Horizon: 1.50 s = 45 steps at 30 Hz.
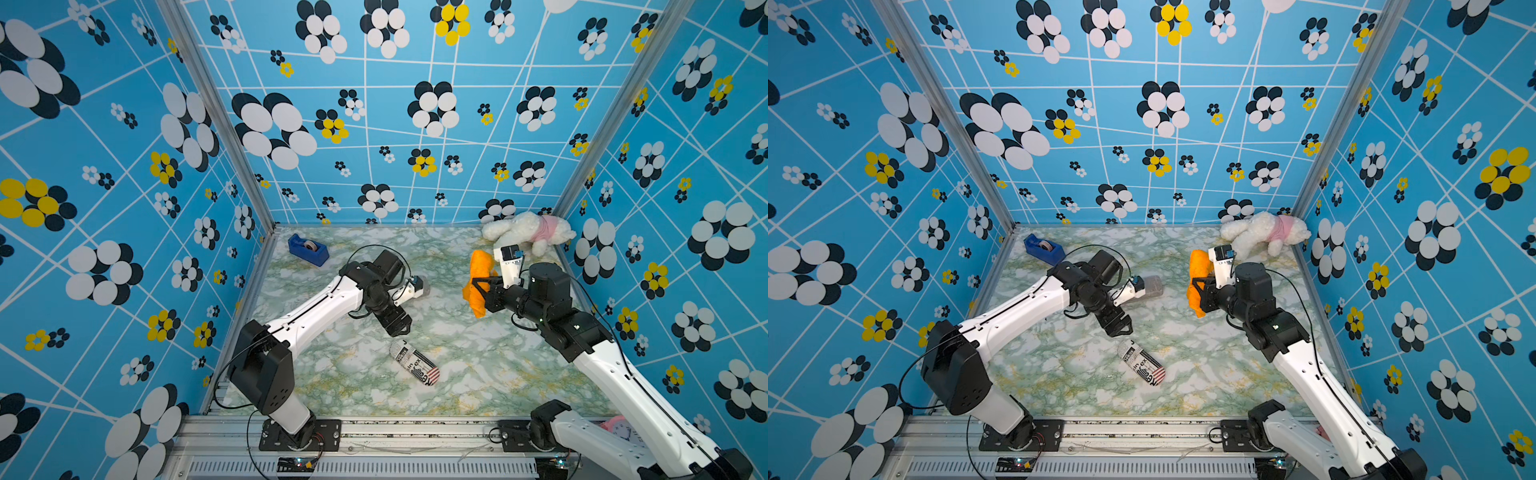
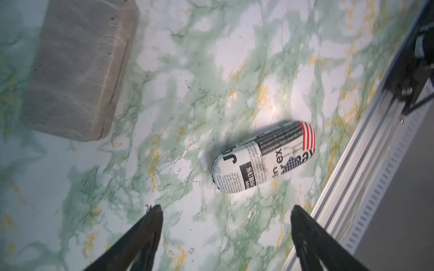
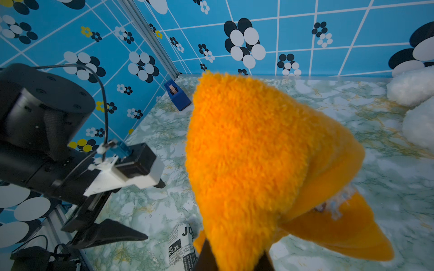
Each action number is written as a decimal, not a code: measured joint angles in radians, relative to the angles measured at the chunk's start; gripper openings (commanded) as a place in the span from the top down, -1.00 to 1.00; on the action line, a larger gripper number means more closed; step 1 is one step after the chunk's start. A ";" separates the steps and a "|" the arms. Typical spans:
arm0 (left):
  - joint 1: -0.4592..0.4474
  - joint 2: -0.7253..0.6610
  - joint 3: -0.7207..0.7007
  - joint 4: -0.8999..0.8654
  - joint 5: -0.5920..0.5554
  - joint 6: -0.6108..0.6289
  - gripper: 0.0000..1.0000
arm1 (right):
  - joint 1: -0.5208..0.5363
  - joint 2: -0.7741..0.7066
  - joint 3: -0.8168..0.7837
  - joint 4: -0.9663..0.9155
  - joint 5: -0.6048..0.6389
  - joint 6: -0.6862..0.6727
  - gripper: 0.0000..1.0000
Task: Wipe the eyeglass case
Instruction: Place the eyeglass case at the center of the board, then pick up the eyeglass case from the center of the board.
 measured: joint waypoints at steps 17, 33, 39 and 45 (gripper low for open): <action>-0.135 0.150 -0.101 0.180 -0.022 0.545 -0.79 | 0.000 0.013 -0.014 0.000 -0.018 -0.010 1.00; -0.137 0.178 -0.213 0.221 -0.041 0.569 -0.81 | 0.000 0.043 -0.046 0.004 -0.035 -0.063 1.00; -0.135 0.176 -0.246 0.280 -0.067 0.559 -0.74 | 0.000 0.069 -0.046 0.004 -0.037 -0.069 1.00; -0.138 0.132 -0.317 0.369 -0.094 0.523 -0.72 | 0.000 0.069 -0.046 0.004 -0.038 -0.069 1.00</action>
